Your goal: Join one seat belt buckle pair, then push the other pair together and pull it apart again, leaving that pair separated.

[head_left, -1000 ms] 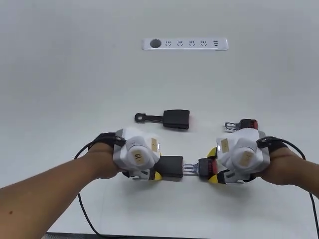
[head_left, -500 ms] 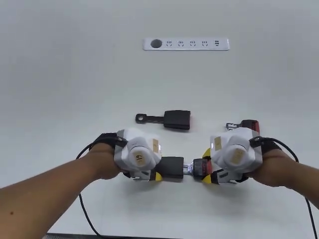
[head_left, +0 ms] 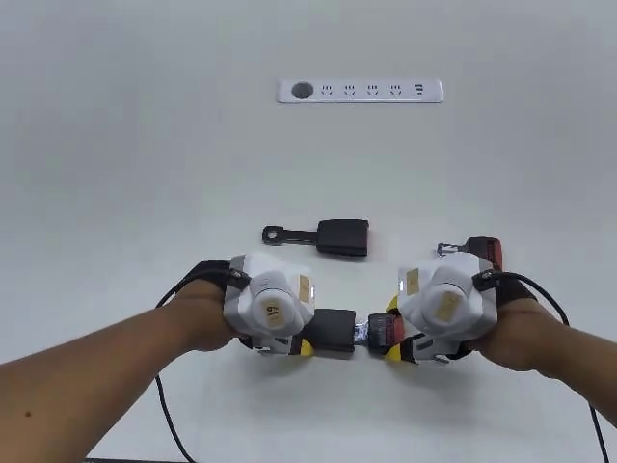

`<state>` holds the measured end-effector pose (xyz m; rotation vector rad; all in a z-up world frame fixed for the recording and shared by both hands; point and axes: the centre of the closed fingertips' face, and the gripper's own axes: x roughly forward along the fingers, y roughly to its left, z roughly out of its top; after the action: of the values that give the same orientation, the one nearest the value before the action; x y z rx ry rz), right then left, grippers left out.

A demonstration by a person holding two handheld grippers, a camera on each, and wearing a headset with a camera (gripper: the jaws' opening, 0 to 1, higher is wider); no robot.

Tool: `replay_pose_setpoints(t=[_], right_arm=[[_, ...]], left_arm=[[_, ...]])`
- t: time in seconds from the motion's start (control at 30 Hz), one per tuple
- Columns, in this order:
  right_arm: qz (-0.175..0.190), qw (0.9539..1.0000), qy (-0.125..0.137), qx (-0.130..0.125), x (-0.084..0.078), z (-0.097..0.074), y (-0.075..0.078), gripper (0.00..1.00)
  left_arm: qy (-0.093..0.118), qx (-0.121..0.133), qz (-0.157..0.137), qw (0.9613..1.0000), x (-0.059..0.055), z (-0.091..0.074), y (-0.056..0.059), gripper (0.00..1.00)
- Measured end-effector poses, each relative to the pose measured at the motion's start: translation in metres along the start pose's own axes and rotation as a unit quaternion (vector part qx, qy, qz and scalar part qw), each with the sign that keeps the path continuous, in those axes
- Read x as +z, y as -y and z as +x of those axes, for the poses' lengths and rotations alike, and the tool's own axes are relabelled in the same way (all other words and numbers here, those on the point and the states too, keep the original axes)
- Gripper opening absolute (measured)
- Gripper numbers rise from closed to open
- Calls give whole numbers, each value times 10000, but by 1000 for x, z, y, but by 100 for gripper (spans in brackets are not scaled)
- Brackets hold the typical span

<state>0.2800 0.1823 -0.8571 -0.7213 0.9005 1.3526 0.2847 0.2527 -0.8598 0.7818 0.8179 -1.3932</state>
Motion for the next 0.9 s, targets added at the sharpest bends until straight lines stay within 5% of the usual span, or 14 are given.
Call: replay_pose_setpoints(t=[0.27,0.3,0.33,0.9], right_arm=[[183,9998,-27,11,4,2,-1,30],[403,9980,-486,-9,-12,-2,-4,30],[205,9997,-150,-4,-1,3,-1,30],[70,10000,45,0,1,3,-2,31]], left_arm=[[-29,-3,-12,10000,0,0,0,31],[-68,-27,-34,10000,-2,0,0,31],[-72,-29,9,10000,-2,1,-1,31],[105,-47,62,9999,0,1,-1,33]])
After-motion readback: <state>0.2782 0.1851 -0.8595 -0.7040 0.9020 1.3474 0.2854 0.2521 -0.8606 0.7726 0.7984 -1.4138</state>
